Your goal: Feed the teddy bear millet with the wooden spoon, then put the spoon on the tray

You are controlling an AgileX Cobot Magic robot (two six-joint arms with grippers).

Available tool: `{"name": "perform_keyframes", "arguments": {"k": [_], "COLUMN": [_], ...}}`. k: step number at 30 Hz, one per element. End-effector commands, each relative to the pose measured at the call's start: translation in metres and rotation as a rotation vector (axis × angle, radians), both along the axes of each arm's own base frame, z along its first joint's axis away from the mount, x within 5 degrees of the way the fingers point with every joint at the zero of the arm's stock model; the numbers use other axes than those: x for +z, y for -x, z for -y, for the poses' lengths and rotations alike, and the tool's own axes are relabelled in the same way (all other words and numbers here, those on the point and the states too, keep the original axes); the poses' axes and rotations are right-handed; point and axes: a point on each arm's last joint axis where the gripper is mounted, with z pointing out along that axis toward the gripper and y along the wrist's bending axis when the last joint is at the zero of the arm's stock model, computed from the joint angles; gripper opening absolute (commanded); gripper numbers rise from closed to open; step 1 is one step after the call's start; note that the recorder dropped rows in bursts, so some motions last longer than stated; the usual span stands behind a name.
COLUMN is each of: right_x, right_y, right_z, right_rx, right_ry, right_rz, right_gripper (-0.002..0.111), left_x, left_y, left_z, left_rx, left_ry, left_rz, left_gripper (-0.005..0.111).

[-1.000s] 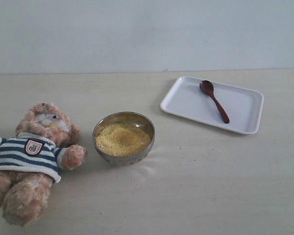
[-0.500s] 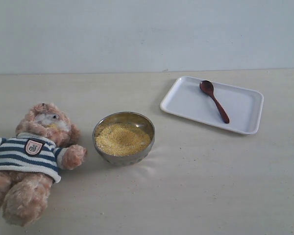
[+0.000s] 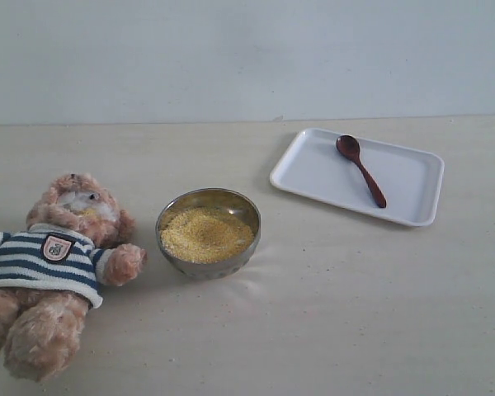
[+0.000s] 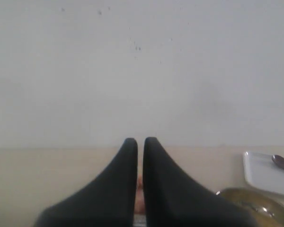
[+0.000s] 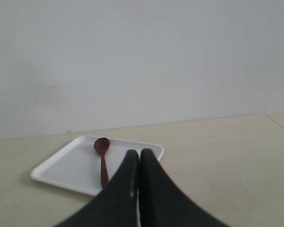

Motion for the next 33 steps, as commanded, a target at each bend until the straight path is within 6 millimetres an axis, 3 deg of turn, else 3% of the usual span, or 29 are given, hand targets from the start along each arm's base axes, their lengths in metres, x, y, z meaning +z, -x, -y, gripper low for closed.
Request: {"name": "perform_keyframes", "arguments": {"k": [1,6,11,15,16,33], "right_x": [0.000,0.000,0.000,0.000,0.000,0.000], "right_y": [0.000,0.000,0.000,0.000,0.000,0.000], "right_z": [0.000,0.000,0.000,0.000,0.000,0.000], "right_rx": [-0.004,-0.004,-0.004,-0.004,-0.004,-0.004], "right_ry": [0.001,0.001,0.001,0.001,0.001,0.001], "right_rz": [0.013,0.013,0.013,0.013,0.013,0.013], "right_gripper": [0.000,0.000,0.000,0.000,0.000,0.000], "left_x": [-0.016,-0.015,-0.044,-0.054,-0.045,-0.055], "left_y": [-0.005,-0.005,-0.012,-0.014,-0.013,-0.014], "left_z": [-0.001,-0.001,-0.017,-0.029,-0.031,-0.029], "left_rx": [-0.001,-0.001,0.153,0.278,0.296,0.285], "left_ry": [0.032,0.041,0.038,0.058,0.069,0.018], "left_rz": [-0.034,-0.030,-0.092,0.012,0.110,0.004], "left_gripper": [0.005,0.005,0.005,0.005,0.005,0.005]}}
